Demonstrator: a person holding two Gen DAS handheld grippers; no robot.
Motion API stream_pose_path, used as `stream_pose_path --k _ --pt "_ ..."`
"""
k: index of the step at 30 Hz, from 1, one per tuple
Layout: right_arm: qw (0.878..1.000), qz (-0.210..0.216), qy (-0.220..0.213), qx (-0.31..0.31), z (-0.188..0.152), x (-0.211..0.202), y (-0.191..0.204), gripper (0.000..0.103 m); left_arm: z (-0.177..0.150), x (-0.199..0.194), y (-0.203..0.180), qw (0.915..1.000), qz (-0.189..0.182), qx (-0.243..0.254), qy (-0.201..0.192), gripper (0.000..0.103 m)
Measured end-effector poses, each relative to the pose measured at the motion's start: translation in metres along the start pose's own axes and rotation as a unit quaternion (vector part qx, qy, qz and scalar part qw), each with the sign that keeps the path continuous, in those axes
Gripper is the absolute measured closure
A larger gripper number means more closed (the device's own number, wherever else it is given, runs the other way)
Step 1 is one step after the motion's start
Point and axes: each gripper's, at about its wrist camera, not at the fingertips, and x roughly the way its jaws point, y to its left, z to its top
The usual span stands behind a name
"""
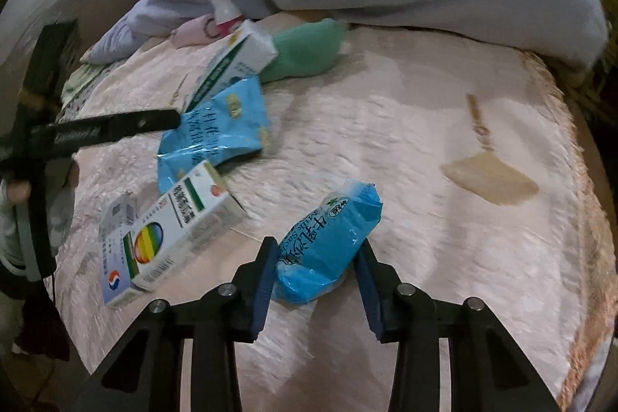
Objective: Collect trash
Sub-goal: 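Grasp the blue snack packet with the right tool while the left tool grasps another blue packet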
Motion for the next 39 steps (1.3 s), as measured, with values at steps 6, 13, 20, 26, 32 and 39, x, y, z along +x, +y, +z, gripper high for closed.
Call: stream_pose_path --k 6,13,20,26,32,39 --pt "0.999 0.021 0.008 0.025 -0.003 0.003 -0.003 0.056 0.006 0.015 -0.006 0.9997 0.01 0.007 0.023 0.047" --pt "1.0 0.02 0.006 0.02 0.0 0.013 0.005 0.046 0.0 0.043 -0.024 0.9966 0.049 0.038 0.055 0.047" --pt "0.999 0.028 0.001 0.033 0.001 0.014 0.0 0.042 0.016 0.049 -0.034 0.9956 0.045 0.069 0.045 0.047" --pt "0.999 0.03 -0.001 0.035 0.0 0.017 -0.003 0.041 0.026 0.073 -0.04 0.9944 0.03 0.077 0.067 0.046" --pt "0.999 0.013 -0.011 0.027 -0.006 0.014 -0.002 0.055 0.016 0.067 -0.042 0.9937 0.017 0.078 0.079 0.053" --pt "0.999 0.022 -0.023 0.024 -0.022 -0.013 -0.001 0.06 0.007 0.031 -0.046 0.9938 0.059 0.086 0.04 0.094"
